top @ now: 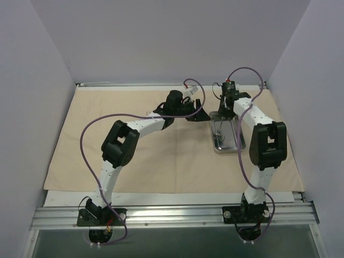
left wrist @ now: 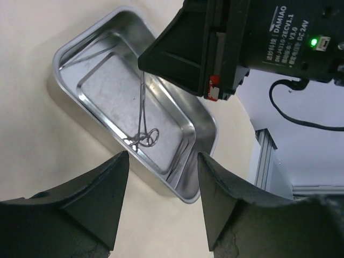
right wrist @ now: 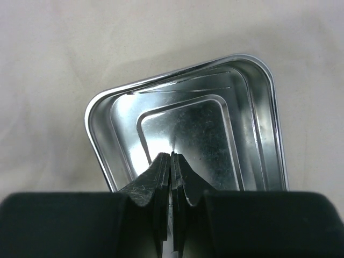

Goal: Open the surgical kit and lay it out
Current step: Place the medical item in the surgical kit.

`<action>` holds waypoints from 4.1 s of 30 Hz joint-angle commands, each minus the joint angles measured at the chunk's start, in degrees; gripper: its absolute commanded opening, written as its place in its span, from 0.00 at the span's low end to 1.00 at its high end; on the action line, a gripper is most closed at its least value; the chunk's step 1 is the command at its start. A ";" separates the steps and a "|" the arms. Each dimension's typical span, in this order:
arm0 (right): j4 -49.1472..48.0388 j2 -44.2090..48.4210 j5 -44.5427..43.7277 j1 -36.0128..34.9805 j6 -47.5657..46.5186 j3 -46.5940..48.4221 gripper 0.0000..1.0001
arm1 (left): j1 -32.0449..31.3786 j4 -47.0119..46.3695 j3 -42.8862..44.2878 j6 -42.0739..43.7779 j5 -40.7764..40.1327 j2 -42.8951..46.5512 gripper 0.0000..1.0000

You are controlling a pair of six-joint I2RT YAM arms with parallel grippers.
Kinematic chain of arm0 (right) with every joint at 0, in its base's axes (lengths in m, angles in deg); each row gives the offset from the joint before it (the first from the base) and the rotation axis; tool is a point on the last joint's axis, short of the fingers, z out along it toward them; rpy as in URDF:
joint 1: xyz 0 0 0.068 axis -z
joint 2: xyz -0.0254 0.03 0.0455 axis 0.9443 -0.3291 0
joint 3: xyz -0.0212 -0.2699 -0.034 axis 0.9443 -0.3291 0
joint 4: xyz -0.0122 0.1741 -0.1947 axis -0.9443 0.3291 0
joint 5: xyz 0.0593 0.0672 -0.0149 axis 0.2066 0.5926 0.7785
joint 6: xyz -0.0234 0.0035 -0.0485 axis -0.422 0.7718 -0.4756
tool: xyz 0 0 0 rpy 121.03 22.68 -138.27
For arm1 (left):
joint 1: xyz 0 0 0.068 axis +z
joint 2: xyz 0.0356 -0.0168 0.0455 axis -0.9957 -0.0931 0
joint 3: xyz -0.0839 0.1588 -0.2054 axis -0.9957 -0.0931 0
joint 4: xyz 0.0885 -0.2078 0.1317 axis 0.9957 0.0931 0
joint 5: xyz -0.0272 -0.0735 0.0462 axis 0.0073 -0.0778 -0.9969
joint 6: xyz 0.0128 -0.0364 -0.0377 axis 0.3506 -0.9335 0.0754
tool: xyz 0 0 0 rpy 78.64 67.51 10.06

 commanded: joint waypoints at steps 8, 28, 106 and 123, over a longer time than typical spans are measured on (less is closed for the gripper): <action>-0.32 8.74 1.58 1.04 1.92 -4.37 0.00 | -1.64 -8.82 7.14 -0.86 -0.32 -4.25 0.63; -1.99 12.43 2.72 1.04 3.86 -9.29 0.00 | -4.54 -12.34 13.74 6.62 2.94 -13.40 0.65; -16.66 28.17 51.66 -1.51 9.11 -17.46 0.42 | 9.52 5.50 -0.58 -20.28 21.56 16.57 0.02; -28.97 21.58 62.49 -6.34 16.60 -17.55 0.44 | 11.54 3.21 -5.69 -21.24 23.85 20.44 0.02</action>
